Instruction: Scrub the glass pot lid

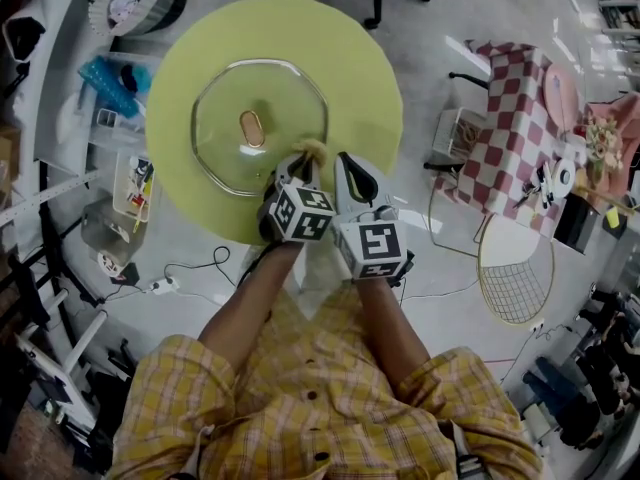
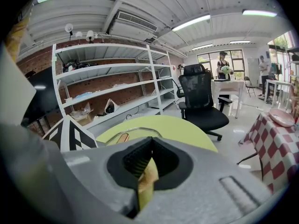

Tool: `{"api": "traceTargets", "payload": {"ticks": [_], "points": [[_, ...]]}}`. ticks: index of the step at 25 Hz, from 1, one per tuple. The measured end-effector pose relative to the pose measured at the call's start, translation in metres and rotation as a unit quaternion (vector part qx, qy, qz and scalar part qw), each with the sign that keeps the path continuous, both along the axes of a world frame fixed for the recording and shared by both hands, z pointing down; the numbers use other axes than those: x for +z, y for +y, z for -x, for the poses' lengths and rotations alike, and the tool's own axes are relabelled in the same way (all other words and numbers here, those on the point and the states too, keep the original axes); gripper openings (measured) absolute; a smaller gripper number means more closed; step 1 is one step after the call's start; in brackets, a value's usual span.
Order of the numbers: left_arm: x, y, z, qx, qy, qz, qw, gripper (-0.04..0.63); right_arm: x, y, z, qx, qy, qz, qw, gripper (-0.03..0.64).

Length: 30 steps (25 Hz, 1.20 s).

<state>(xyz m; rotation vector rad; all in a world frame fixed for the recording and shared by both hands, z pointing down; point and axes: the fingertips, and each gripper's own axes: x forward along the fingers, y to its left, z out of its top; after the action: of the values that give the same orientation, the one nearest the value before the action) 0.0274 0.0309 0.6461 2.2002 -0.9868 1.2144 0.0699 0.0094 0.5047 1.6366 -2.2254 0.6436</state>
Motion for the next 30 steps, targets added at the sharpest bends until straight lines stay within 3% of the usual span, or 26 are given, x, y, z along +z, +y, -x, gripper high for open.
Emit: {"api": "traceTargets", "payload": {"ticks": [19,24,30], "points": [[-0.002,-0.017,-0.006,-0.007,0.023,0.011,0.9997,0.037,0.002,0.004,-0.011,0.017,0.005,0.006,1.000,-0.003],[-0.004,-0.032,0.000,-0.020,0.018,0.010,0.9996,0.038,0.003,0.005,-0.004,0.016,-0.002,0.013,1.000,-0.003],[-0.004,-0.038,0.005,-0.014,-0.020,0.009,0.9997,0.038,0.003,0.003,-0.002,0.015,-0.004,0.010,1.000,-0.003]]}}
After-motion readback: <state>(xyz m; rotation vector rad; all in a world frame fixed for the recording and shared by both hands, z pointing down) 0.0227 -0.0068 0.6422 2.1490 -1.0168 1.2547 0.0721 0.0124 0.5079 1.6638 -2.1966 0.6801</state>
